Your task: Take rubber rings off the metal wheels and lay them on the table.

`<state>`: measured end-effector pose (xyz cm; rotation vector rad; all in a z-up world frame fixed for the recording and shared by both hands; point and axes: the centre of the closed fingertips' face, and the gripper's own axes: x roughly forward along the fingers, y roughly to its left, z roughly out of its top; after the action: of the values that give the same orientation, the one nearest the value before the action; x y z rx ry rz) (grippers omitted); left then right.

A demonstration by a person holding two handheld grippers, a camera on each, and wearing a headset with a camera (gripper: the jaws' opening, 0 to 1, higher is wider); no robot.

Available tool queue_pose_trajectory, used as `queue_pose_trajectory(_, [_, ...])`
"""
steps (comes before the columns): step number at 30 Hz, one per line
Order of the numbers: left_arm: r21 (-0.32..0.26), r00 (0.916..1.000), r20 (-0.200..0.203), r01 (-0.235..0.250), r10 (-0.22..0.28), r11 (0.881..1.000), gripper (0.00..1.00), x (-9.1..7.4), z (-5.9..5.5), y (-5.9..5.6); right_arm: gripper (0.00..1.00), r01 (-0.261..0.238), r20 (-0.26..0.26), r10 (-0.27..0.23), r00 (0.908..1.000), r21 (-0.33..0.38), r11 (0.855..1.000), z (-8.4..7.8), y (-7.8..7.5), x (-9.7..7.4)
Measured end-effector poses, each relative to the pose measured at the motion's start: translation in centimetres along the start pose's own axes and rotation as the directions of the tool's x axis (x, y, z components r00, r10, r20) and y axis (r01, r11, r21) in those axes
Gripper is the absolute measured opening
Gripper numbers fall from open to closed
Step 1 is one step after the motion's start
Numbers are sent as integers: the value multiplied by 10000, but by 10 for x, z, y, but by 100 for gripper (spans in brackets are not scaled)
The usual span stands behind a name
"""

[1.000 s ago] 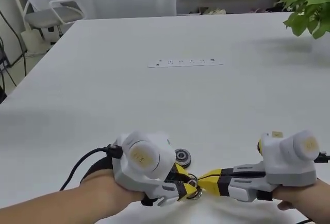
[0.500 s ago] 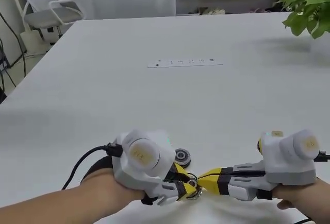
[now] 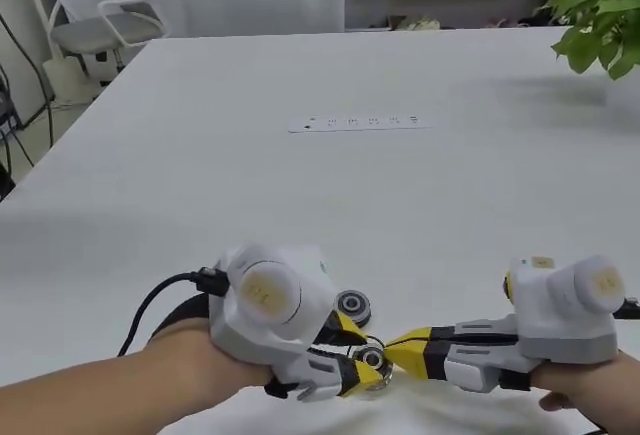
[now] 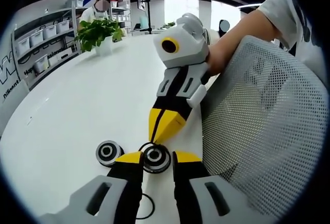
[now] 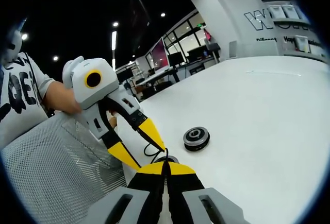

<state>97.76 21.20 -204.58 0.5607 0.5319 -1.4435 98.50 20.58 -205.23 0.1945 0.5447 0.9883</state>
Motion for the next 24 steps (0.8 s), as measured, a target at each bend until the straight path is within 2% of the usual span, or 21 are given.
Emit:
queue_pose_trajectory(13, [-185, 9984, 561, -83, 93, 9998, 28, -23, 14, -3, 0, -40, 152, 40, 9999, -39, 10000, 5, 2, -2])
queue_pose_trajectory(24, [-545, 9950, 861, -454, 500, 9975, 36, -47, 15, 3, 0, -50, 265, 52, 9996, -83, 10000, 9, 2, -4])
